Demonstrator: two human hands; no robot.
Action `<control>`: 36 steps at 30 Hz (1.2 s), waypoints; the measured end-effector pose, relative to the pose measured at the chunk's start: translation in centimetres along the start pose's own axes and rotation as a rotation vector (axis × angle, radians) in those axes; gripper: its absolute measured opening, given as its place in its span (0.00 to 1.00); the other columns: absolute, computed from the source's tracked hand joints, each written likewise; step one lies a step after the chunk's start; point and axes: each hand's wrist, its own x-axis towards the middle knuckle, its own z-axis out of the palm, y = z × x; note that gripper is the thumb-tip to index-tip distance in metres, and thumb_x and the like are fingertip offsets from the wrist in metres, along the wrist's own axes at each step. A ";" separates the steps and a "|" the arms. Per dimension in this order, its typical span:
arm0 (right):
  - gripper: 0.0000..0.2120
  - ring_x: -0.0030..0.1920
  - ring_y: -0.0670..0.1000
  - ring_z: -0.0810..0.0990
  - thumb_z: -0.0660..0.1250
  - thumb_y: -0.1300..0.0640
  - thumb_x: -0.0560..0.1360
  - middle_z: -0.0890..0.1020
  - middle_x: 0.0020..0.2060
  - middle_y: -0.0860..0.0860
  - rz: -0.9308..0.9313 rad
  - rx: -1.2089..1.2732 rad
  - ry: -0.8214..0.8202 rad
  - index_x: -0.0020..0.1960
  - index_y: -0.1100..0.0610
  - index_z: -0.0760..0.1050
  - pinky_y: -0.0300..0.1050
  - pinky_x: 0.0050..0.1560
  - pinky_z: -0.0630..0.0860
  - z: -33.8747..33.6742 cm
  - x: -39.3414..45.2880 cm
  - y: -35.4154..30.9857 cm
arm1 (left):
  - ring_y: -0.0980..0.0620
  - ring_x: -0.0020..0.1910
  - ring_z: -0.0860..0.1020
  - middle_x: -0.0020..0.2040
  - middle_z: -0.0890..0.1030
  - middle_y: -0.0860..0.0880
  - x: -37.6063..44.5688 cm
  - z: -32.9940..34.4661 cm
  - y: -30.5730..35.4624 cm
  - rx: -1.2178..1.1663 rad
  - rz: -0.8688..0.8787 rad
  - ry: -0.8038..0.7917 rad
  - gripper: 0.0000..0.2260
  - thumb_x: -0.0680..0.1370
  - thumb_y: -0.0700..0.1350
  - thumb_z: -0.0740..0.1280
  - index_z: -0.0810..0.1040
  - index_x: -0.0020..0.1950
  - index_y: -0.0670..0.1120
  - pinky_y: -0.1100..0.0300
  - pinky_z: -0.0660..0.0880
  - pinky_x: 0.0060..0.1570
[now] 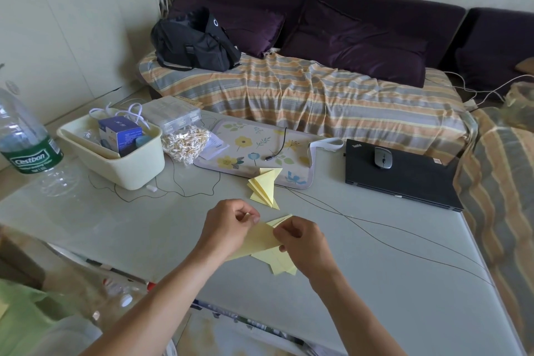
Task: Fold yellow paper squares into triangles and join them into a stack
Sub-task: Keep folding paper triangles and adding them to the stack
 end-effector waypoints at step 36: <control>0.07 0.35 0.37 0.74 0.69 0.58 0.76 0.79 0.33 0.44 -0.165 -0.063 0.049 0.38 0.53 0.79 0.29 0.35 0.69 0.3 -0.2 -0.1 | 0.62 0.42 0.80 0.43 0.83 0.58 -0.3 0.7 0.3 0.153 0.121 -0.041 0.02 0.77 0.45 0.72 0.84 0.46 0.52 0.74 0.68 0.35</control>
